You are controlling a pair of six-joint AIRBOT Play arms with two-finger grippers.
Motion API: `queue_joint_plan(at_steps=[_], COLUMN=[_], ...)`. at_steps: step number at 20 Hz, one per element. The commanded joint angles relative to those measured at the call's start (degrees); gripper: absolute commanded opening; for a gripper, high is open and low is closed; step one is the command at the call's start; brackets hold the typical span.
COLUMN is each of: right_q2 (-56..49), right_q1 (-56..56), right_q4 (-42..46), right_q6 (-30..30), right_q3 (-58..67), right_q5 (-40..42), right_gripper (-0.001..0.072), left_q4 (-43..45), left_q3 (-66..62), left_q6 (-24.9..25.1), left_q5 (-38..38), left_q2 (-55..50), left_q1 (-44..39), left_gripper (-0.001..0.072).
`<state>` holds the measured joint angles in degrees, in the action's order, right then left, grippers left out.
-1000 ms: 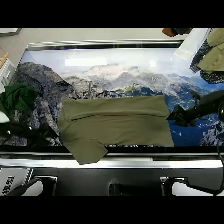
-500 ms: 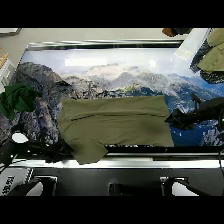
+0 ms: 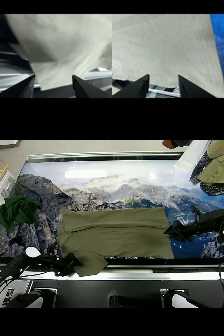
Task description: Fold the clothes and pants, and hang the long-sleeved shirts on hangers.
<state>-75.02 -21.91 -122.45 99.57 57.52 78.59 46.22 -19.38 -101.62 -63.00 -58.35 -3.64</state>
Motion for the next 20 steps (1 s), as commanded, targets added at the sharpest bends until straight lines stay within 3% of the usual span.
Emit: queue_joint_plan(at_steps=[1,3,7,13,14,20], right_q2=[0.22,0.5,2.34,2.49,2.01,-1.97], right_q1=[-0.02,-0.02,-2.12,-14.95,-15.56,-15.63], right_q4=[-0.37,-0.79,0.24,5.38,5.81,8.33], right_q6=[0.07,0.02,-1.62,-2.97,-2.27,-0.42], right_q3=[-0.02,-0.02,1.62,-1.2,-2.67,-8.87], right_q5=[0.35,0.92,1.03,1.66,1.99,1.11], right_gripper=[0.0419,0.0419,0.0425,0.0465,0.0494,0.0495], left_q4=[-3.85,-6.21,-6.8,-6.78,-6.78,-6.78], left_q3=[0.07,0.02,0.02,0.0,0.0,0.0], left_q6=[-0.09,2.56,3.26,4.13,4.13,4.35], left_q5=[3.41,3.54,3.52,3.45,3.48,3.5], left_q2=[-1.38,-1.36,-0.98,-0.52,-0.52,-0.52], left_q1=[-2.38,-2.51,-2.51,-2.51,-2.51,-2.51], left_gripper=[0.0457,0.0036,0.0017,0.0018,0.0017,0.0018])
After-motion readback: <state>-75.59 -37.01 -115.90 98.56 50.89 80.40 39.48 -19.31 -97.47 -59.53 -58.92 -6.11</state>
